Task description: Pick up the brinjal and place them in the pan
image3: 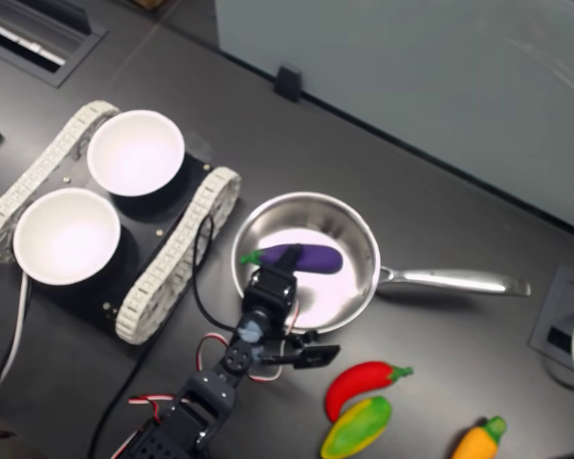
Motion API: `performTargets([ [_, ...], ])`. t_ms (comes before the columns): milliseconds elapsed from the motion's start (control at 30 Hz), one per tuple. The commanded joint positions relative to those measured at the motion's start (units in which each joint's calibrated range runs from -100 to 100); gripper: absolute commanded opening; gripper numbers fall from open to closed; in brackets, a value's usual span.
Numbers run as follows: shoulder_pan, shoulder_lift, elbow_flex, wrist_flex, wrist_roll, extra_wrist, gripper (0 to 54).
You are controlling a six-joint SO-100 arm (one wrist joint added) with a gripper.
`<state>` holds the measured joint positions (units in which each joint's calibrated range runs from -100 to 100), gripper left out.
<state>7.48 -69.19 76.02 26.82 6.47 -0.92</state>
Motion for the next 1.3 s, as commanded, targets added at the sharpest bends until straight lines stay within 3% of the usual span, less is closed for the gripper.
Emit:
performTargets([
  [0,-0.6,-4.4,-1.6,-3.6,0.7,0.8,0.2],
  [67,-0.3,-4.5,-1.2,-4.2,0.7,0.8,0.7],
  [333,0.2,-5.0,0.8,-4.9,-0.1,0.8,11.5],
  [533,-1.3,-4.7,1.4,-4.9,1.2,0.8,14.0],
  [667,-1.5,-4.4,1.3,-4.4,0.7,0.8,19.3],
  [1000,-2.4,-5.8,0.3,0.5,0.3,0.7,35.9],
  [1267,-2.1,-6.3,-1.7,3.3,1.6,0.8,42.4],
])
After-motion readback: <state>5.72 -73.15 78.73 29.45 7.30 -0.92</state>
